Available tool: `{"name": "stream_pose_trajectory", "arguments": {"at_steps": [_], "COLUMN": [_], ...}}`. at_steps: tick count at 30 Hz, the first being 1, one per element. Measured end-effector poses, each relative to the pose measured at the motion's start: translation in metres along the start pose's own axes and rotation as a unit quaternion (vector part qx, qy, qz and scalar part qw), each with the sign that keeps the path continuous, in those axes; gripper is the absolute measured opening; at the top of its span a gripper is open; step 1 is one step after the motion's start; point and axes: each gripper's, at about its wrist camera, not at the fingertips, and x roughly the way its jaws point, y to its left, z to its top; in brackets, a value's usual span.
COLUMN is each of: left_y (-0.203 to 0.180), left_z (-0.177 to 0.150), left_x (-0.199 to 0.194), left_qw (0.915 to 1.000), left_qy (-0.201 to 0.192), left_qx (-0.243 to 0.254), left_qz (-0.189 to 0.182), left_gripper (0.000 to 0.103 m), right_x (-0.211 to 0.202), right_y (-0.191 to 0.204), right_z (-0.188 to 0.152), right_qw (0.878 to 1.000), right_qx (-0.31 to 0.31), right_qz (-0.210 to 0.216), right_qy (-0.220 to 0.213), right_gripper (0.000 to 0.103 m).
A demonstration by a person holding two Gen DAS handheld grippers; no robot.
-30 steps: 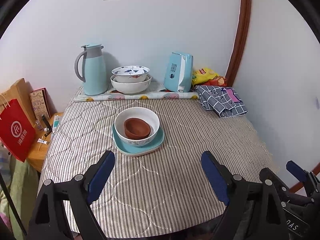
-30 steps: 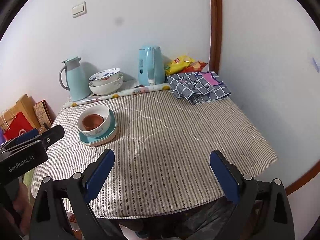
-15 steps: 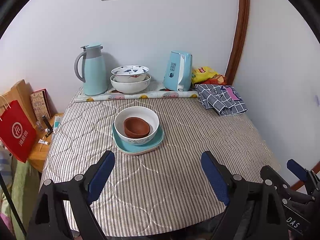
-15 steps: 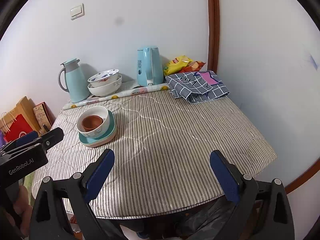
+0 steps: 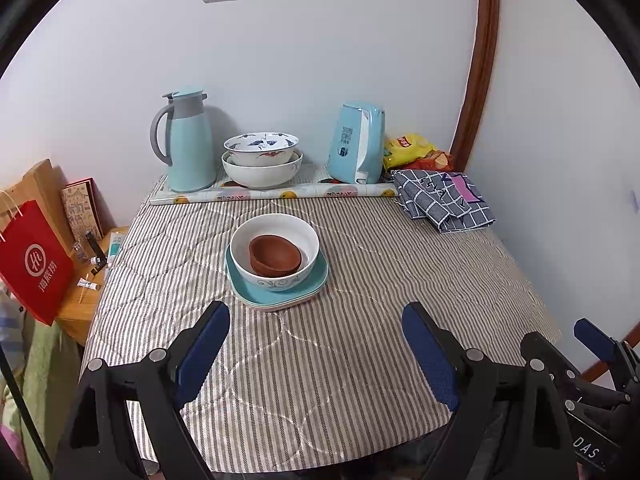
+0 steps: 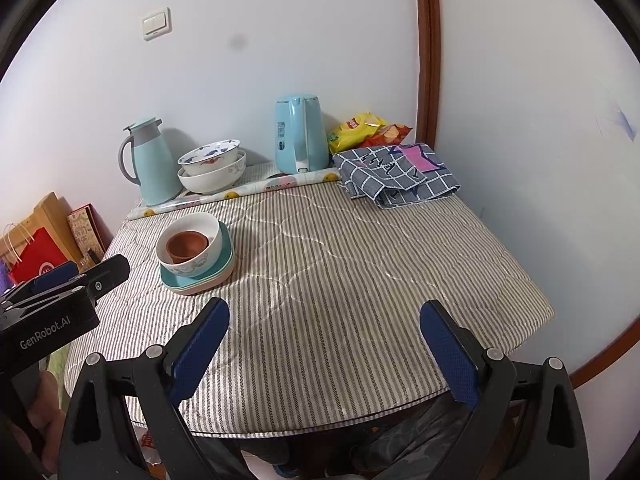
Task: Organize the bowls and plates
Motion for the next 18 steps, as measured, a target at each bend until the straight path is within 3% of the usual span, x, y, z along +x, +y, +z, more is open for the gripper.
{"name": "stream_pose_trajectory", "arguments": {"at_steps": [18], "left_y": [0.001], "left_z": [-0.0016], "left_x": [-0.0012], "left_qw": [1.0], "left_qy": [-0.003], "left_qx": [0.0], "left_qz": [0.001], "left_gripper": [0.088], "right_x": [-0.0032], "right_y": [0.0036], "right_z": [-0.0014], "right_qw": [1.0], "right_qx": [-0.004], "right_qz": [0.0], "right_qy": [-0.003], "right_gripper": [0.095]}}
